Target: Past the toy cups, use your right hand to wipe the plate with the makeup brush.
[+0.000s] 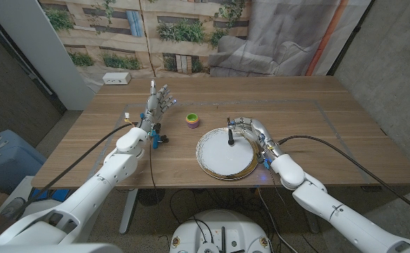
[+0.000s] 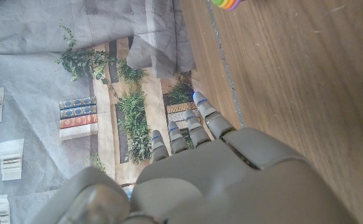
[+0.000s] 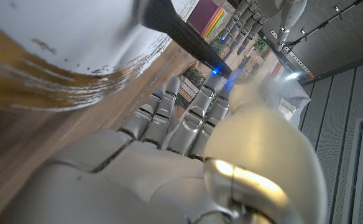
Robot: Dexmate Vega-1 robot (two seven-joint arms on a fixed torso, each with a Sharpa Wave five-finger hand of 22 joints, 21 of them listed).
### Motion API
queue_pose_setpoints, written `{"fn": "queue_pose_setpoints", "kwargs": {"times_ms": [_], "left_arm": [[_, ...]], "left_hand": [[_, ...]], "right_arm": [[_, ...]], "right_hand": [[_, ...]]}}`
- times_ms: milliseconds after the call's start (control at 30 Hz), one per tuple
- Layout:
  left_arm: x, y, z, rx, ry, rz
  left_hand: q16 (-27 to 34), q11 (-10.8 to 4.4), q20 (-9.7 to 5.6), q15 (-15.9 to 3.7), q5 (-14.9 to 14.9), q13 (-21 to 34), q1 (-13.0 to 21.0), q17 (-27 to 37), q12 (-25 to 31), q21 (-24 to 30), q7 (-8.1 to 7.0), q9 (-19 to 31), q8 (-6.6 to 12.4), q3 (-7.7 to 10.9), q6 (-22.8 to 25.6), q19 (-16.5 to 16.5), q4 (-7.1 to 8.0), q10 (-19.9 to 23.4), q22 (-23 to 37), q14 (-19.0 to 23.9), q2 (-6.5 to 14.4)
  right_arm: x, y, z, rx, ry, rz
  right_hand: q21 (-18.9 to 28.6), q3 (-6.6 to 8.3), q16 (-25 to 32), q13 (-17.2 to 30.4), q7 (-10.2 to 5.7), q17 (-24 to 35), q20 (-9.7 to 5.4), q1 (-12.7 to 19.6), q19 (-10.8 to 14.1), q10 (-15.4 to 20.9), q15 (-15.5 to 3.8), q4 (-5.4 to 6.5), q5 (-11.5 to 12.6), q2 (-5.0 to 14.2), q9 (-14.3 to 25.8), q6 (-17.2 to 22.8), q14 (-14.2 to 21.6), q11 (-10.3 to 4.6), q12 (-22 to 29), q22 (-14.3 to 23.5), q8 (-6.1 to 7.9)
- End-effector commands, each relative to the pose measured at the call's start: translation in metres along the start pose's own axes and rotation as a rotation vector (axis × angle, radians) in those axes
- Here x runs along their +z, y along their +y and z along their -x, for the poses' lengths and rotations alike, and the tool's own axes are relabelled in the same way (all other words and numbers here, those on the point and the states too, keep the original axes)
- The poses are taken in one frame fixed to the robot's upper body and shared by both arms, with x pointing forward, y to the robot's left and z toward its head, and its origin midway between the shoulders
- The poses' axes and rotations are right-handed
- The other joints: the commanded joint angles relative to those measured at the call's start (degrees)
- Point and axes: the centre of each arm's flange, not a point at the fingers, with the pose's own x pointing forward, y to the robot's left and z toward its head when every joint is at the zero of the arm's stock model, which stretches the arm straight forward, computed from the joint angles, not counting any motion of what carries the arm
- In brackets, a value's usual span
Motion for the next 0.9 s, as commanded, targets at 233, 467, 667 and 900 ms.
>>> {"fn": "queue_pose_setpoints", "kwargs": {"times_ms": [233,467,667,900], "left_arm": [[-0.0001,0.0,0.0001,0.0,0.0,0.0],[-0.0001,0.0,0.0001,0.0,0.0,0.0],[-0.0001,0.0,0.0001,0.0,0.0,0.0],[-0.0001,0.0,0.0001,0.0,0.0,0.0]], "left_hand": [[0.2,-0.59,-0.05,-0.78,0.2,0.2,-0.1,0.1,0.4,0.4,-0.48,0.1,0.21,-0.09,-0.1,0.5,0.4,0.0,0.3,0.4,0.8],[0.2,-0.63,-0.03,-0.8,0.2,0.2,-0.1,0.1,0.4,0.4,-0.48,0.1,0.2,-0.08,-0.1,0.4,0.4,0.0,0.3,0.4,0.8],[0.2,-0.62,-0.06,-0.77,0.2,0.2,-0.1,0.1,0.4,0.4,-0.48,0.1,0.2,-0.08,-0.1,0.5,0.4,0.0,0.3,0.5,0.8],[0.2,-0.56,0.03,-0.78,0.2,0.2,-0.1,0.1,0.4,0.4,-0.48,0.1,0.2,-0.08,-0.1,0.4,0.4,0.0,0.3,0.4,0.8]], "right_arm": [[-0.0026,-0.0089,0.0098,-0.024,0.025,0.018],[-0.0022,-0.0126,0.013,-0.03,0.025,0.024],[-0.0018,-0.0133,0.0136,-0.034,0.026,0.027],[-0.0009,-0.0148,0.0142,-0.03,0.024,0.033]], "right_hand": [[0.1,-0.35,-0.2,0.2,0.15,0.3,-1.87,0.6,-0.1,0.1,-9.25,0.03,0.3,0.25,0.1,0.5,-0.1,-0.08,0.1,0.3,0.15],[0.1,-0.4,-0.2,0.2,0.15,0.3,-1.85,0.7,-0.2,0.0,-9.28,0.0,0.3,0.22,0.1,0.5,-0.1,-0.07,0.0,0.3,0.12],[0.1,-0.39,-0.2,0.2,0.16,0.3,-1.82,0.6,-0.2,0.0,-9.25,0.03,0.3,0.26,0.1,0.5,-0.1,-0.08,0.0,0.3,0.09],[0.1,-0.45,-0.2,0.3,0.16,0.3,-1.81,0.6,-0.2,0.1,-9.26,0.04,0.3,0.27,0.1,0.5,0.0,-0.07,0.0,0.3,0.06]]}}
